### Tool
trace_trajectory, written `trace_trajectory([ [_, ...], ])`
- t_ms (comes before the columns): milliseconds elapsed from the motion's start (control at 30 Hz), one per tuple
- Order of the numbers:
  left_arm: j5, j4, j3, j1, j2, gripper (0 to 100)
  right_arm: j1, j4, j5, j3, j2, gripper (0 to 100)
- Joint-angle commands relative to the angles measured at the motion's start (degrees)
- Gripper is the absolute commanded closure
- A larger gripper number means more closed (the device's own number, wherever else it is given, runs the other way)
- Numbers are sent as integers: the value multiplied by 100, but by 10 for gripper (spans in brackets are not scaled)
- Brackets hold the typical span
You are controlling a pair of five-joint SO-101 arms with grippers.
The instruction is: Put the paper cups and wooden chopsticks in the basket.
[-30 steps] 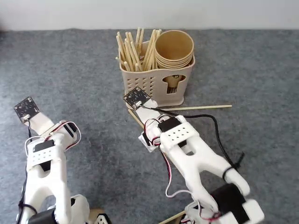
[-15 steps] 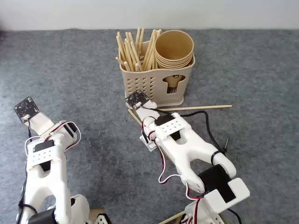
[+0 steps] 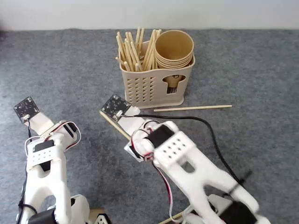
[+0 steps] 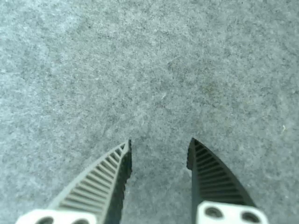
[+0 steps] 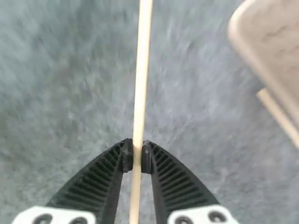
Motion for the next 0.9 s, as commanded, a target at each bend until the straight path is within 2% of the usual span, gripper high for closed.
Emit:
trace_trajectory([
  [0,-62,-105,-145,-18,-158,811,171,31,18,-360,-1051,991],
  [167,-62,-105,-145,-18,-158,811,154,-48,9,-1134,-1727,991],
  [300,-62,-105,-145,-18,-158,811,180,-620,9,-1802,-1736,991],
  [600,-62,-105,-145,-18,-158,811,215,-3714,53,-1829,-1332,991],
  [867,-62,-105,-145,-18,-158,811,813,-5991,26,-1864,-110,991],
])
